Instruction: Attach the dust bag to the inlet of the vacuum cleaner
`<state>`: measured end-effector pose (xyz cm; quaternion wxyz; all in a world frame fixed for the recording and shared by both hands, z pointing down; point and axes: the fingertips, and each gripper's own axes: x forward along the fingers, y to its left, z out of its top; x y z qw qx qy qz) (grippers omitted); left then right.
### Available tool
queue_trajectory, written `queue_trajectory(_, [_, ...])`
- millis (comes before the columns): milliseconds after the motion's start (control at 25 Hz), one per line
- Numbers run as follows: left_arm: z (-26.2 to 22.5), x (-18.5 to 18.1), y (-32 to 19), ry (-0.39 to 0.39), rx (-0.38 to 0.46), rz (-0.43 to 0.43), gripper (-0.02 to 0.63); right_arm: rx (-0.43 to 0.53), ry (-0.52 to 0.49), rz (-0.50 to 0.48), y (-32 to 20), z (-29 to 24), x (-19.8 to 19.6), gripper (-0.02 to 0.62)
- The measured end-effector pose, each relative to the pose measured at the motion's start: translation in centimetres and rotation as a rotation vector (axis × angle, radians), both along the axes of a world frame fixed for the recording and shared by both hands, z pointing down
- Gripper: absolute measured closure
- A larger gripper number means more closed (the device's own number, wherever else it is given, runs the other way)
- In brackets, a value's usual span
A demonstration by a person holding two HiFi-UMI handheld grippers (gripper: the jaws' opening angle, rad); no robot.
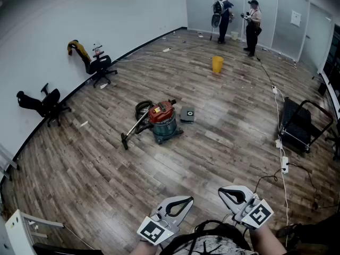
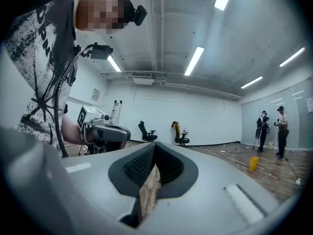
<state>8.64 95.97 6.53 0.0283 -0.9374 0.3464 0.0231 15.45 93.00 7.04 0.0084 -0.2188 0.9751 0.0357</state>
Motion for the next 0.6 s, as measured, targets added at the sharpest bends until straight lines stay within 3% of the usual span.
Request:
queue_trajectory(120, [-0.1,0.4,-0.7,0.031,0.006,-0.018,0.603,0.013,0.006,-0.004,-0.5,0.1,0.9,0.591])
queue_trajectory(600, [0.5,1.3,-0.3,0.034,-0.019,-0.018,0.603,-0.017,-0.02,-0.009,-0.1,0.4,2.0,0.591])
